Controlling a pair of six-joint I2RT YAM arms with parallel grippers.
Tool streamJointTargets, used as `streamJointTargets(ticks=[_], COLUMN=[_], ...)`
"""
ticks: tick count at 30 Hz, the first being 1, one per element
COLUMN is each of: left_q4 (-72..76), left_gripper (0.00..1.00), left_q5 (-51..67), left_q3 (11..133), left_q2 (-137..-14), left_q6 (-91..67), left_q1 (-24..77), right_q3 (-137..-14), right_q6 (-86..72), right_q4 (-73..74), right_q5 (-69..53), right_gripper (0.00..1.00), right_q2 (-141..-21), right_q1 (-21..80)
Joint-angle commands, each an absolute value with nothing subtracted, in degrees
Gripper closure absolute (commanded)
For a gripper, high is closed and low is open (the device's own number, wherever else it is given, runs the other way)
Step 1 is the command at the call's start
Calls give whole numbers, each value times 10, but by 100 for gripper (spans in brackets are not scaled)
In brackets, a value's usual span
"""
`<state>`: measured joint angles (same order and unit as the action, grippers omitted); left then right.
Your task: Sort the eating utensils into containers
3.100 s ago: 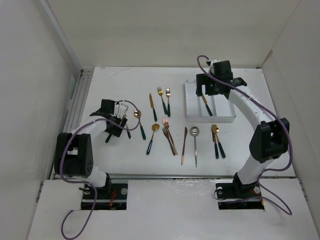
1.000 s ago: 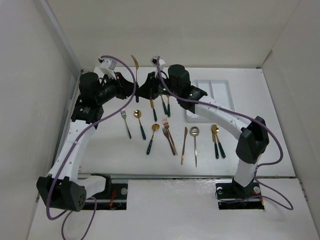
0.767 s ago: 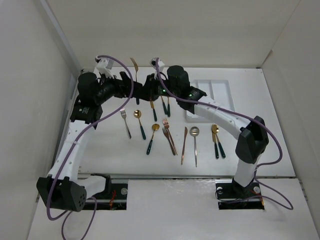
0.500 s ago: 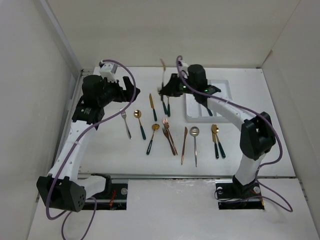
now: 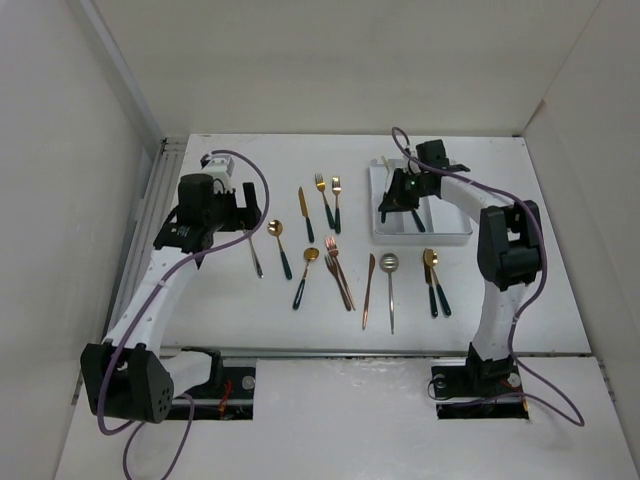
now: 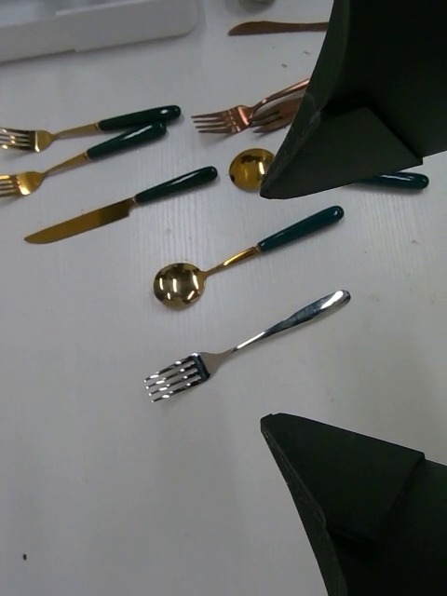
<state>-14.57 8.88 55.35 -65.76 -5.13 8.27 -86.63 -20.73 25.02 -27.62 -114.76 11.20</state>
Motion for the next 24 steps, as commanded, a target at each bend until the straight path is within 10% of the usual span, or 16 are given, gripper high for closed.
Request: streamJointTargets(ticks=[1,24], left_q4=[-144,-155], left_gripper=[0,38], left_q5=[57,36], left_q3=[531,481], left_q2=[-649,-716], left_q6=[-55,-122], left_q1=[83,83], right_q3=[-894,-951], right_q6=[-193,-191], right_q4=[276,375], right_q5=[-266,-91], right_gripper=[100,50], right_q2=[-1150,-1170], right_q1=[105,140])
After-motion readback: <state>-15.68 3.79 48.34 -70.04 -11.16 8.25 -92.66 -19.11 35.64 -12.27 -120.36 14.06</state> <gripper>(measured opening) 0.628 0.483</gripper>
